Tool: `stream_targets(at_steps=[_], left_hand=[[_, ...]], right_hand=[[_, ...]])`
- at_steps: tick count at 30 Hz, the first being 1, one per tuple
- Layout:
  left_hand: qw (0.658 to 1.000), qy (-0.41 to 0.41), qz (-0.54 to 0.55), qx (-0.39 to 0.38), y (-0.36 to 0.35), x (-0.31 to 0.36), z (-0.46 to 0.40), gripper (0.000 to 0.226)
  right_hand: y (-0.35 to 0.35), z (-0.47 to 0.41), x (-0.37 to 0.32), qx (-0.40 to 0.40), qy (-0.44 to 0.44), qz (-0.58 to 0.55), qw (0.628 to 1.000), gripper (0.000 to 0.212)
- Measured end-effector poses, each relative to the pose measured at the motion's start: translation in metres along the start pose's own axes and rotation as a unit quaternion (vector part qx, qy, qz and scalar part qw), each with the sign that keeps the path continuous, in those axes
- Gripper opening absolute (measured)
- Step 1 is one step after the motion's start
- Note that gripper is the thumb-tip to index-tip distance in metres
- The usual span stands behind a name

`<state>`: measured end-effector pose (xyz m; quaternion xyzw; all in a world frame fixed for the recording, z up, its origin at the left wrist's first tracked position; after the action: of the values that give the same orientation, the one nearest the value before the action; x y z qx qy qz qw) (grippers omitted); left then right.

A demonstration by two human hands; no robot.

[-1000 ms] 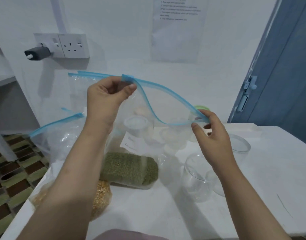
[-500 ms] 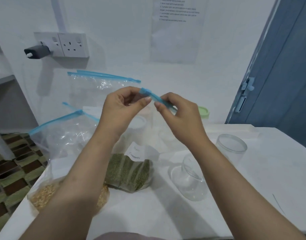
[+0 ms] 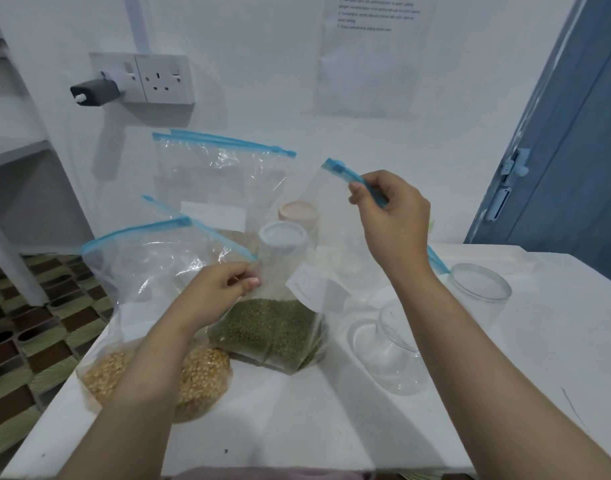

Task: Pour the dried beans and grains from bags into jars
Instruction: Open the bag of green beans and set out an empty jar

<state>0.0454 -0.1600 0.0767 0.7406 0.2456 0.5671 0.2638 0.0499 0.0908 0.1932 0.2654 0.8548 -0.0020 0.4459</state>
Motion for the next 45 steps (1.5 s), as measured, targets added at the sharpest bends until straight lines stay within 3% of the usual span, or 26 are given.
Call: stream_targets(at_steps=[7,19,25,30,37,42,45], left_hand=[[0.987,-0.032,0.081,0.135,0.011,0.009,-0.009,0.023],[0.975,-0.172,0.002,0.142,0.049,0.05,-0.041,0.03],[0.988,-0.119,0.022,0.096,0.029,0.019,-0.031,0.029],[0.99,-0.092,0.037,0.104,0.03,0.005,-0.024,0.011],[0.998,0.005,-0.04,0.05,0.024,-0.037,-0.015,0.06],[0.991,0.032,-0.039,0.122,0.024,-0.043,-0.009,0.03],[0.99,0.072,-0.082,0.089,0.023,-0.046,-0.012,0.03]], right_hand=[[0.012,0.005,-0.01,0.041,0.036,-0.012,0.998,0.013],[0.035,0.015,0.004,0.099,-0.007,-0.075,0.992,0.013],[0.021,0.022,0.005,0.066,-0.001,-0.062,0.996,0.013],[0.017,0.026,0.003,0.067,0.018,-0.054,0.996,0.013],[0.021,0.032,0.012,0.088,-0.016,-0.067,0.994,0.016],[0.025,0.035,0.022,0.1,-0.039,-0.082,0.991,0.015],[0.026,0.036,0.024,0.103,-0.04,-0.08,0.991,0.01]])
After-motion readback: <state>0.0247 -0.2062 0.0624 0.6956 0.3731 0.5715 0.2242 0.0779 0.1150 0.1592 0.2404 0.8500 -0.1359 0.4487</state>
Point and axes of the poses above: each hand's wrist, its own z-axis away from the middle knuckle, its own y-axis out of the back of the hand, x = y × z, the point moved 5 cm from there along -z, towards the middle knuckle, and after that the axes turned 3 degrees about -y, right-handed, at the moved point
